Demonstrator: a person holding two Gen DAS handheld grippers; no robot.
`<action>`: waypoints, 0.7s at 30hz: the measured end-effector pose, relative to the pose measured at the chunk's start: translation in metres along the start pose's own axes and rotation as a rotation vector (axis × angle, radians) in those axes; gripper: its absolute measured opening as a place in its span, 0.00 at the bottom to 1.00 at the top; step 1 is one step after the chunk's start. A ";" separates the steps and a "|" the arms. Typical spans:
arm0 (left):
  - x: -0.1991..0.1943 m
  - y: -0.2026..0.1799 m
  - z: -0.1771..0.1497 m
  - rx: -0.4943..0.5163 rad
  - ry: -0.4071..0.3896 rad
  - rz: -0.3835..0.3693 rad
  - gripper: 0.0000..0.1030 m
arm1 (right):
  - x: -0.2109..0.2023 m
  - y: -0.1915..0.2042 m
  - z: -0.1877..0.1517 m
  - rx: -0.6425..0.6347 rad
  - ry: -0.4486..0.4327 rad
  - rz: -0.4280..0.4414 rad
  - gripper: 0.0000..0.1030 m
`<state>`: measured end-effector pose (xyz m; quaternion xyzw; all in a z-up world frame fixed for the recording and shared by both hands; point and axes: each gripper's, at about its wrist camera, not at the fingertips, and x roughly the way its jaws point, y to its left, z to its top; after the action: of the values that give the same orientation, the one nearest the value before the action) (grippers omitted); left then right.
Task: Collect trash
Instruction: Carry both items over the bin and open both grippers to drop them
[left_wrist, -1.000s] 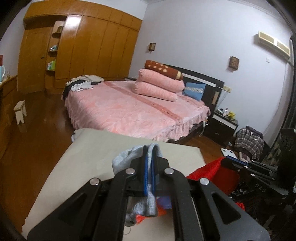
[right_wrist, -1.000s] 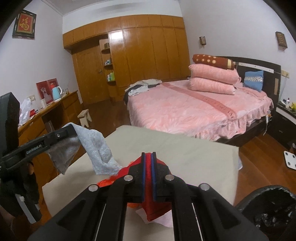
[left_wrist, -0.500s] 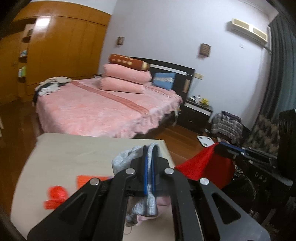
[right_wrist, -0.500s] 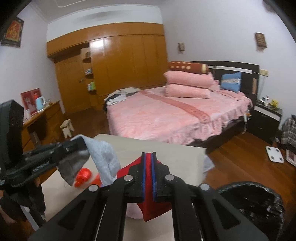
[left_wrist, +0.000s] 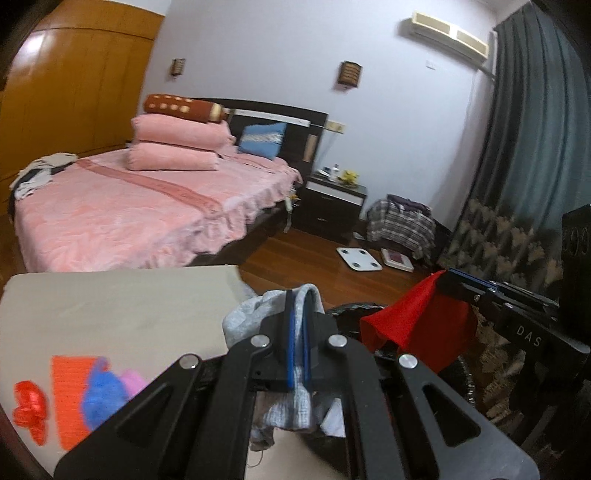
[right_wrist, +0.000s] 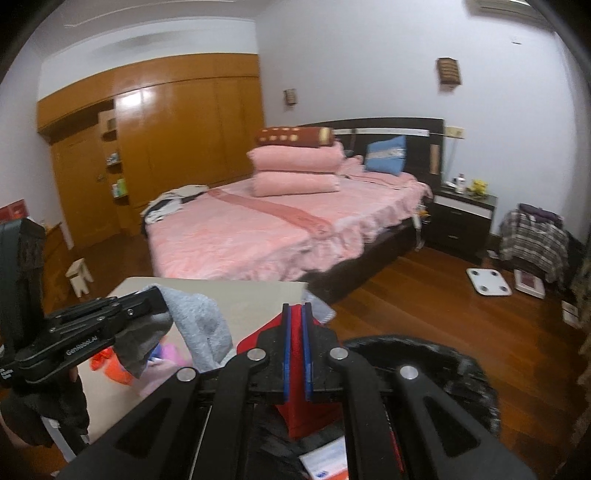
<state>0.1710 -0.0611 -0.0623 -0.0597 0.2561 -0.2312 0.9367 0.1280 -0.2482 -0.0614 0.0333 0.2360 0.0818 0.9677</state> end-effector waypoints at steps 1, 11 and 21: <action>0.006 -0.006 0.000 0.005 0.007 -0.015 0.02 | -0.001 -0.007 -0.002 0.004 0.004 -0.013 0.05; 0.061 -0.065 -0.008 0.055 0.084 -0.150 0.03 | -0.007 -0.065 -0.027 0.075 0.040 -0.129 0.05; 0.079 -0.063 -0.027 0.048 0.151 -0.171 0.53 | -0.008 -0.093 -0.050 0.110 0.075 -0.201 0.39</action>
<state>0.1923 -0.1531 -0.1065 -0.0415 0.3142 -0.3200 0.8928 0.1107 -0.3395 -0.1117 0.0595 0.2783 -0.0274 0.9583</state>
